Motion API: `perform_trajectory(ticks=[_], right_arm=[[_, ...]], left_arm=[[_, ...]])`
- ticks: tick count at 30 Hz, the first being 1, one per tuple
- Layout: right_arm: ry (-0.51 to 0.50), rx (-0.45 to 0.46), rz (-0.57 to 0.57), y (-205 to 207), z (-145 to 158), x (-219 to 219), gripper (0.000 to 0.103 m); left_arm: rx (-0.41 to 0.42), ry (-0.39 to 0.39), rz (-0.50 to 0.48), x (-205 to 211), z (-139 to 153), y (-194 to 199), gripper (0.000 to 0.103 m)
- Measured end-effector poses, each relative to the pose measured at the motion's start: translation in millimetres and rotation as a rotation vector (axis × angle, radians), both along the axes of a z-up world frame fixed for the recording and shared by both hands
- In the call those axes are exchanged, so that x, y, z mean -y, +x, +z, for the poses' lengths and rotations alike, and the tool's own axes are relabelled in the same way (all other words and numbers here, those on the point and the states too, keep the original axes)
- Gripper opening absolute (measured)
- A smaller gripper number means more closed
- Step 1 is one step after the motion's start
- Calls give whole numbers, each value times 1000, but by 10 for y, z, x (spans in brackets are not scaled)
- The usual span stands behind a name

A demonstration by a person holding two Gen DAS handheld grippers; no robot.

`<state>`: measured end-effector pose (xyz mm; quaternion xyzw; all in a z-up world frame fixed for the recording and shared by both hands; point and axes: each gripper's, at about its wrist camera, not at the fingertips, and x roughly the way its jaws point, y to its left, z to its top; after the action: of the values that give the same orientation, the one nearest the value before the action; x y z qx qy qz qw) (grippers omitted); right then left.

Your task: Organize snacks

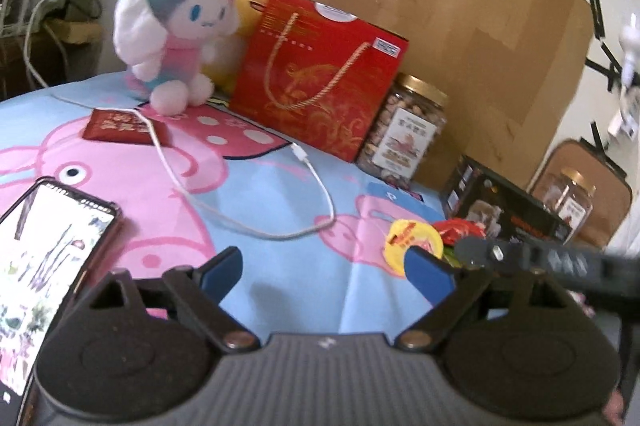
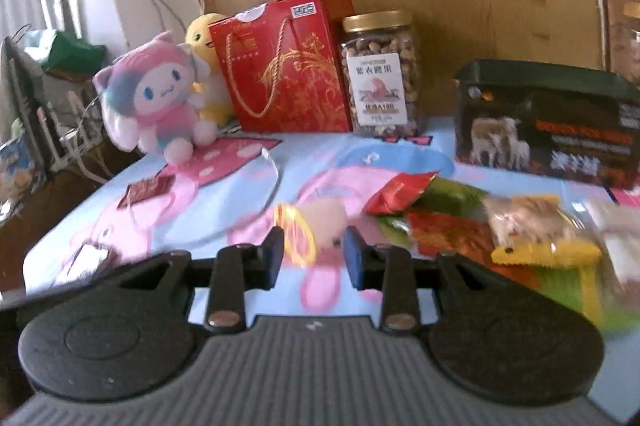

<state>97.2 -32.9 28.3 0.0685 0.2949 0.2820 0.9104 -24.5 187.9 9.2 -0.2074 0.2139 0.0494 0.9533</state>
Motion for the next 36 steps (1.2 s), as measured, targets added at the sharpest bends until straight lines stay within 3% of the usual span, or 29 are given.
perform_trajectory(ticks=[8,13,15,17,18,26,30,32,36], right_arm=[[199,-295,-85,612,-64,-93,38],[232,-386,-107,683,-180,-120,44],[241,-382,-71,660,-219,-144,47],[249,-390,-2,624,-220,-162,36],[239,-392,29,592,-213,-184,36],[31,-246,136,166,-60,-140,36],[-28,-229,292,68,30,-72,39],[-32,-159,272,61,140,-12,56],[4,-81,138,352,327,55,59]], left_arm=[[17,1,4,4,3,-34,93],[16,5,-4,14,4,-29,93],[16,3,-4,11,3,-30,93],[15,1,-4,6,2,-31,93],[14,-1,-3,4,1,-30,93],[17,-36,0,-44,-19,-34,93],[2,-61,0,-85,-38,-9,93],[-1,-63,3,-90,-43,-9,93],[-5,-29,2,-36,-31,2,93]])
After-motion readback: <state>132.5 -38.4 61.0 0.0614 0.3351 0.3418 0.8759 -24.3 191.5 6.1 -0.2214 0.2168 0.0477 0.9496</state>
